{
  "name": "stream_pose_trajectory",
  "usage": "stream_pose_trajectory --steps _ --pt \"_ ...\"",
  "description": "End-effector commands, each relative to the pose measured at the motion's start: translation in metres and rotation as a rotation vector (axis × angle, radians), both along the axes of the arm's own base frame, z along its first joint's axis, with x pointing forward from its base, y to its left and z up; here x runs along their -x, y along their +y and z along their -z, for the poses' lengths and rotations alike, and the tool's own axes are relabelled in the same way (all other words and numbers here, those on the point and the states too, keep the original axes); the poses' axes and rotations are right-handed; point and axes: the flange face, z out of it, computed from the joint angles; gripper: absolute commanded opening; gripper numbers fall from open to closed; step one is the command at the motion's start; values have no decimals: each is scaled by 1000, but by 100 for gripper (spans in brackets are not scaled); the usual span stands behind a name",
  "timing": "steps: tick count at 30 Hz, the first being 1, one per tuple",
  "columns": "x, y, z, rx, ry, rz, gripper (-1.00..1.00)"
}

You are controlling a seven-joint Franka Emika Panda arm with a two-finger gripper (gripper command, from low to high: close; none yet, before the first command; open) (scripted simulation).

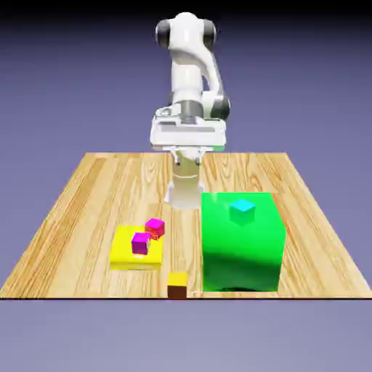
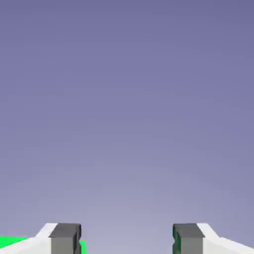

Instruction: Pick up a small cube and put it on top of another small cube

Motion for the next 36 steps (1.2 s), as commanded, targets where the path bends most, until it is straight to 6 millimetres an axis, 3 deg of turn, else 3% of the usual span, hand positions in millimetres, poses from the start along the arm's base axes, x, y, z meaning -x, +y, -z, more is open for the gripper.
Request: stream_pose_trajectory --steps 1,12,22,30,36 --pt "-10 1 3 13 40 2 0" --pt "-114 -1 61 100 480 38 0" --pt "-184 -24 134 98 852 87 0" --pt "-218 -57 197 39 1115 134 0" --pt "-207 -37 274 -22 1245 117 0"
